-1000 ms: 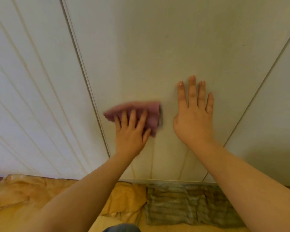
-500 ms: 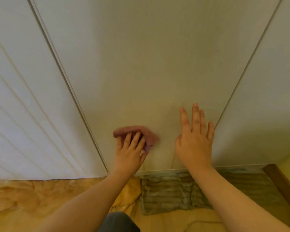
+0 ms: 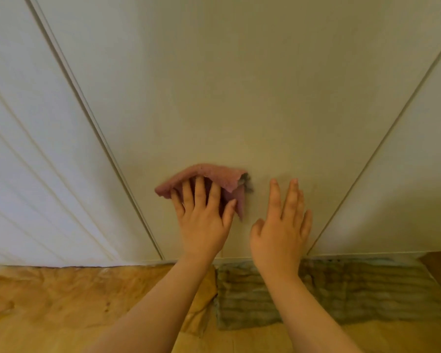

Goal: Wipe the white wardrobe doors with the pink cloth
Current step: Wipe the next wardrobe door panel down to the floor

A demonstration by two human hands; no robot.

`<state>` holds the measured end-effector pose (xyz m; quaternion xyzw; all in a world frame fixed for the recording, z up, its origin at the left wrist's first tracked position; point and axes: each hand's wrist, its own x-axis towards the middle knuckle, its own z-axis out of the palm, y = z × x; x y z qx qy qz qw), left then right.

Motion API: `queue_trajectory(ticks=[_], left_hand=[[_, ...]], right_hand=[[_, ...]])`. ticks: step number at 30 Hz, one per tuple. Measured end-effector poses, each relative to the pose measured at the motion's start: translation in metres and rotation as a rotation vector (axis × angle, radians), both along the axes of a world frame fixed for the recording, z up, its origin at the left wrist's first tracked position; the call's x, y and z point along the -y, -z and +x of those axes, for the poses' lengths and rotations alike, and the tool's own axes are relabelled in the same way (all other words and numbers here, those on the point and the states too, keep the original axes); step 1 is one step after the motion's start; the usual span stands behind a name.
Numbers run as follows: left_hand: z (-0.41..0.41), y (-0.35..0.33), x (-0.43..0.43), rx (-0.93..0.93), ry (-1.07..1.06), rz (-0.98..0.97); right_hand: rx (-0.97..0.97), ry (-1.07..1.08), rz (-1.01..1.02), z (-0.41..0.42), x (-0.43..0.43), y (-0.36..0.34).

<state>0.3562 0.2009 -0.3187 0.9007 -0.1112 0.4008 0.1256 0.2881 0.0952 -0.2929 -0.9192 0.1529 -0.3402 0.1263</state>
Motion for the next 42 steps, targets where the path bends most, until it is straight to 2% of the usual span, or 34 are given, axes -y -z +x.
queue_trajectory(ticks=[4, 10, 18, 20, 23, 25, 28, 30, 32, 37, 38, 42], left_hand=[[0.014, -0.007, 0.005, 0.093, -0.085, -0.149], [0.018, 0.010, -0.005, 0.133, -0.053, -0.112], [0.032, -0.025, -0.031, 0.248, -0.088, -0.120], [0.031, 0.011, -0.043, 0.184, -0.068, -0.054], [0.003, 0.091, -0.059, -0.045, -0.098, 0.073], [-0.011, 0.110, -0.055, -0.159, -0.149, 0.084], [0.005, 0.067, -0.027, -0.046, -0.111, -0.123], [0.019, 0.040, -0.023, 0.080, -0.052, -0.163], [0.023, 0.052, -0.032, 0.083, -0.034, -0.091], [-0.015, 0.150, -0.073, -0.254, -0.071, 0.234], [-0.013, 0.144, -0.072, -0.250, -0.057, 0.233], [0.016, 0.074, -0.045, 0.039, -0.016, 0.039]], right_hand=[[0.037, 0.009, 0.106, 0.015, -0.013, 0.008], [0.111, -0.002, 0.199, 0.026, -0.028, 0.023], [0.144, -0.068, 0.253, 0.022, -0.051, 0.031], [0.073, -0.074, 0.276, 0.021, -0.050, 0.036], [-0.017, -0.037, 0.303, 0.015, -0.052, 0.040], [-0.082, -0.032, 0.323, 0.008, -0.053, 0.043], [-0.141, -0.019, 0.328, 0.002, -0.048, 0.045], [-0.118, -0.022, 0.338, 0.004, -0.044, 0.042], [-0.098, -0.023, 0.345, 0.008, -0.045, 0.043], [-0.174, -0.091, 0.322, 0.003, -0.060, 0.061], [-0.170, -0.099, 0.302, 0.004, -0.060, 0.064], [-0.087, -0.067, 0.250, 0.012, -0.057, 0.080]])
